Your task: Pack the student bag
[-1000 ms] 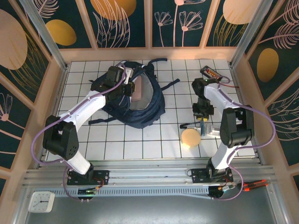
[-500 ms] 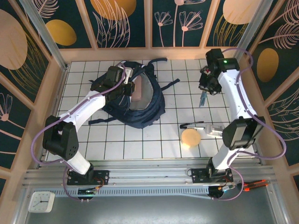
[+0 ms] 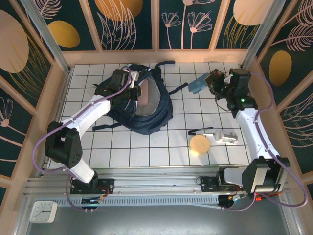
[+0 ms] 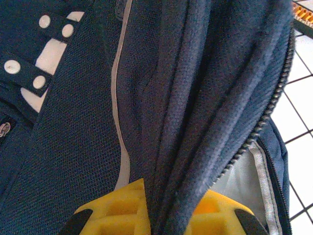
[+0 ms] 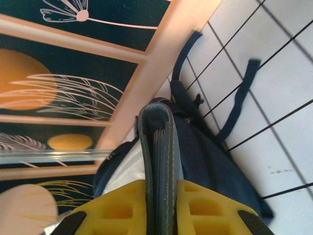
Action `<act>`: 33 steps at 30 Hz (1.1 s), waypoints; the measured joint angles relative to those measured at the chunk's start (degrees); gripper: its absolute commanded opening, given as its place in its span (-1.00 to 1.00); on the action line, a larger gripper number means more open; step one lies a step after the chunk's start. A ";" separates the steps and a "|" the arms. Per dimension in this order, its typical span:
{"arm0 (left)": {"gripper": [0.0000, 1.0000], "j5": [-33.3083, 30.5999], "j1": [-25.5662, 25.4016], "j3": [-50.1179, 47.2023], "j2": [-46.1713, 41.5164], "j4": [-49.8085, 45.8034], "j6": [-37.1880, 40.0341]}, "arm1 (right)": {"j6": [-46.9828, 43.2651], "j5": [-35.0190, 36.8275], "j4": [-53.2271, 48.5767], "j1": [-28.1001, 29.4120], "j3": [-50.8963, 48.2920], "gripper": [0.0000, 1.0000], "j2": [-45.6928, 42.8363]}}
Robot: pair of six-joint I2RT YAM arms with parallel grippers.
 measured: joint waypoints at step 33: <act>-1.00 5.27 0.57 2.23 0.00 -2.40 -4.20 | 3.43 -9.84 21.81 23.17 19.82 -1.00 44.68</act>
